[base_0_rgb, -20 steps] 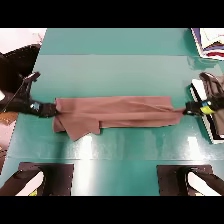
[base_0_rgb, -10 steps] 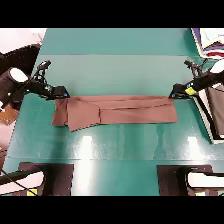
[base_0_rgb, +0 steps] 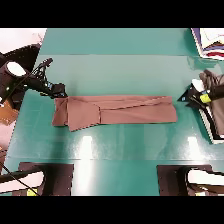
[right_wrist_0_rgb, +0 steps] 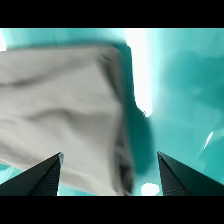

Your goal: Fold the shirts.

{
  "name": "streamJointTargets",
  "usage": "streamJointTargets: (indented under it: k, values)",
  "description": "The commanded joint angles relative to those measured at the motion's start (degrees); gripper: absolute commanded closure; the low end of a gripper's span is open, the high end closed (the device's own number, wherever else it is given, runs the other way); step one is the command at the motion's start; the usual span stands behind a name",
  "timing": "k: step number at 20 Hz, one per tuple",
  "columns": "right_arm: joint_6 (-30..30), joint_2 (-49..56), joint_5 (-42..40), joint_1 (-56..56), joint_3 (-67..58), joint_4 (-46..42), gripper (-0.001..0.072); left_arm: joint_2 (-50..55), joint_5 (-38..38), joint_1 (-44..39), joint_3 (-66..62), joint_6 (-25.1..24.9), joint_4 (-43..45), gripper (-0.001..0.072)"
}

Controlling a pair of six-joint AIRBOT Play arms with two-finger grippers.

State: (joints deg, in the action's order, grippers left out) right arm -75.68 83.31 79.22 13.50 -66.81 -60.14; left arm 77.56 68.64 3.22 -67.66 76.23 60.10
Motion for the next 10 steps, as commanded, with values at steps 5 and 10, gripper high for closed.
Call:
streamJointTargets:
  k: [5,10]
  values:
    - [8.2,8.17,0.17,1.97,7.78,12.13,0.0068,0.13,-4.68,-9.44,-0.26,0.68,-5.2,0.0683]
    - [8.31,12.28,0.5,-5.03,1.42,12.5,0.0508,2.78,-14.23,-18.84,-0.63,4.81,-5.07,0.0684]
